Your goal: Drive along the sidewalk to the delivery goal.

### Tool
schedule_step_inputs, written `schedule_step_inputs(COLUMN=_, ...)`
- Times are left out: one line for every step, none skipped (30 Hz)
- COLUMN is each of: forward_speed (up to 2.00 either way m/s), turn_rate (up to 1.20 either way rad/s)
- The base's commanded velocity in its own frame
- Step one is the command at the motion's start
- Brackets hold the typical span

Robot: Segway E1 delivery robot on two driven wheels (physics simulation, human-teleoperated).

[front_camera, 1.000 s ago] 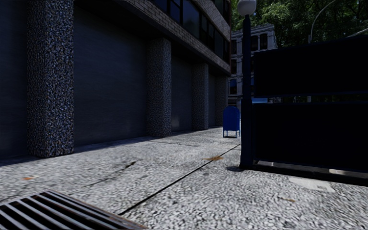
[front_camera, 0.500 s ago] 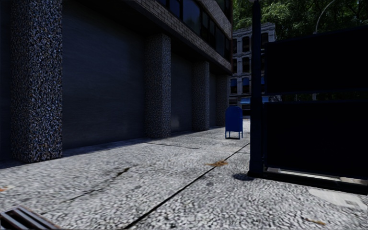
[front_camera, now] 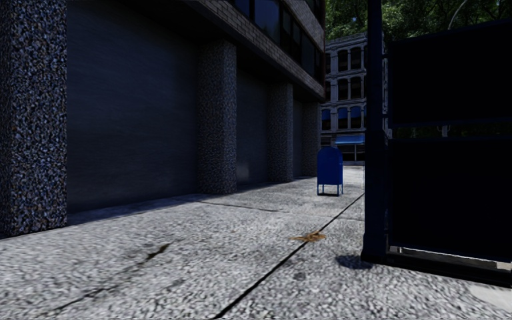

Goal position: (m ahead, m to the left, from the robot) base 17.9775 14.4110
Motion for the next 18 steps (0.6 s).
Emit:
schedule_step_inputs(forward_speed=0.90, turn_rate=0.00)
schedule_step_inputs(forward_speed=0.93, turn_rate=0.00)
schedule_step_inputs(forward_speed=0.93, turn_rate=0.00)
schedule_step_inputs(forward_speed=0.94, turn_rate=0.00)
schedule_step_inputs(forward_speed=0.95, turn_rate=0.00)
schedule_step_inputs(forward_speed=0.95, turn_rate=0.00)
schedule_step_inputs(forward_speed=0.95, turn_rate=0.00)
schedule_step_inputs(forward_speed=0.95, turn_rate=0.00)
schedule_step_inputs(forward_speed=0.96, turn_rate=0.00)
schedule_step_inputs(forward_speed=0.96, turn_rate=0.00)
schedule_step_inputs(forward_speed=0.96, turn_rate=0.00)
schedule_step_inputs(forward_speed=0.96, turn_rate=0.00)
schedule_step_inputs(forward_speed=0.96, turn_rate=0.00)
schedule_step_inputs(forward_speed=0.96, turn_rate=0.00)
schedule_step_inputs(forward_speed=0.96, turn_rate=0.00)
schedule_step_inputs(forward_speed=0.96, turn_rate=0.00)
schedule_step_inputs(forward_speed=0.96, turn_rate=0.00)
schedule_step_inputs(forward_speed=0.96, turn_rate=0.00)
